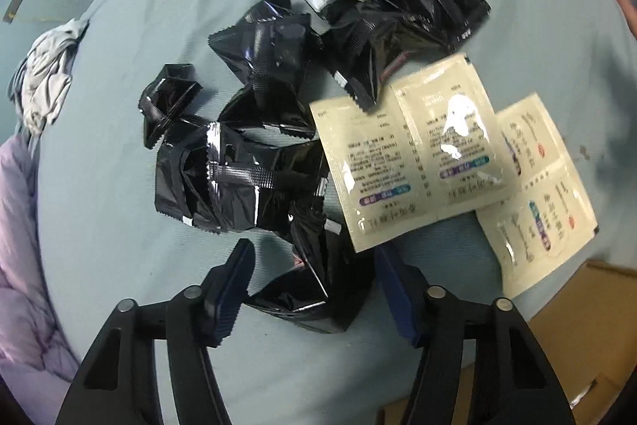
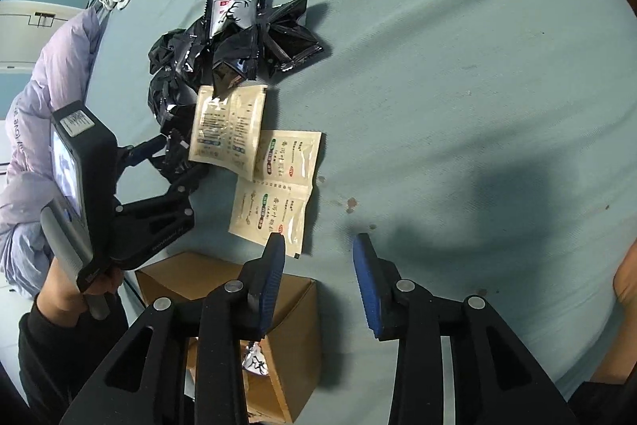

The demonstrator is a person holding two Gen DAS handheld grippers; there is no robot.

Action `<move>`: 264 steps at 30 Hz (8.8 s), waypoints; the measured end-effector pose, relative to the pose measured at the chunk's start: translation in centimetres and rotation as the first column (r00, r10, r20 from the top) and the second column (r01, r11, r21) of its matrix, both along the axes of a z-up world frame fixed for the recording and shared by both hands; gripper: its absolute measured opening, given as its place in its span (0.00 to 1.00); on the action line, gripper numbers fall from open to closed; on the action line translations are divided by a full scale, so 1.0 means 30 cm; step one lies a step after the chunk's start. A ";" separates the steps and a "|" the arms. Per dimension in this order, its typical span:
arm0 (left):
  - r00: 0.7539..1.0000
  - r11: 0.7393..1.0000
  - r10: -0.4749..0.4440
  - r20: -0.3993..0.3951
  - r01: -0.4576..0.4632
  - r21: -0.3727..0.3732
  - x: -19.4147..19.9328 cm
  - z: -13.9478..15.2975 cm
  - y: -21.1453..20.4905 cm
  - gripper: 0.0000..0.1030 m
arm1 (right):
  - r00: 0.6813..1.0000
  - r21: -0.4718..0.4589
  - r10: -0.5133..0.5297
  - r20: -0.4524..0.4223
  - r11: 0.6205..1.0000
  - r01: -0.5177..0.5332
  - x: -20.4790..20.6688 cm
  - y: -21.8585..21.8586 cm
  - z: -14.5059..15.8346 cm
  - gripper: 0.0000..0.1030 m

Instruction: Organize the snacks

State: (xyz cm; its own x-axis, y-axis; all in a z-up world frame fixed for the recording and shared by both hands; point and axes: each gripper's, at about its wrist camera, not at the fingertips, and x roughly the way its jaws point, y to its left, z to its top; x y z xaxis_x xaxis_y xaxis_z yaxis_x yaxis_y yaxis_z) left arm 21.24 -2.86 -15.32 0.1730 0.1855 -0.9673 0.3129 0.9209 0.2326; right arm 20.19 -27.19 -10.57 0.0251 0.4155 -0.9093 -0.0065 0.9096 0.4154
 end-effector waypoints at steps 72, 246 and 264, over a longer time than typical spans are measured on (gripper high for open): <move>0.997 0.925 -0.045 -0.069 0.015 -0.381 -0.451 0.365 -0.011 0.13 | 0.940 -0.009 0.132 0.315 0.991 -0.136 -0.121 0.159 0.282 0.00; 0.975 0.963 0.218 0.047 -0.207 -0.172 0.150 0.018 0.039 0.37 | 0.958 -0.274 0.123 0.260 0.961 -0.049 0.083 -0.099 -0.095 0.40; 0.973 0.971 0.167 0.157 -0.135 -0.196 -0.130 0.287 0.069 0.36 | 0.934 -0.339 0.149 0.324 0.940 -0.033 -0.117 -0.069 0.210 0.40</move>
State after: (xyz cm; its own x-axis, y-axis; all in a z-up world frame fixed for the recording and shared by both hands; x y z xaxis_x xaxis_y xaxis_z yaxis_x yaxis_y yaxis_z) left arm 17.33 -0.78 -6.70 0.3229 0.0451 -0.9454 0.1373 0.9861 0.0939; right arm 16.67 -29.27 -4.26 0.3326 0.1165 -0.9359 -0.1836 0.9813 0.0570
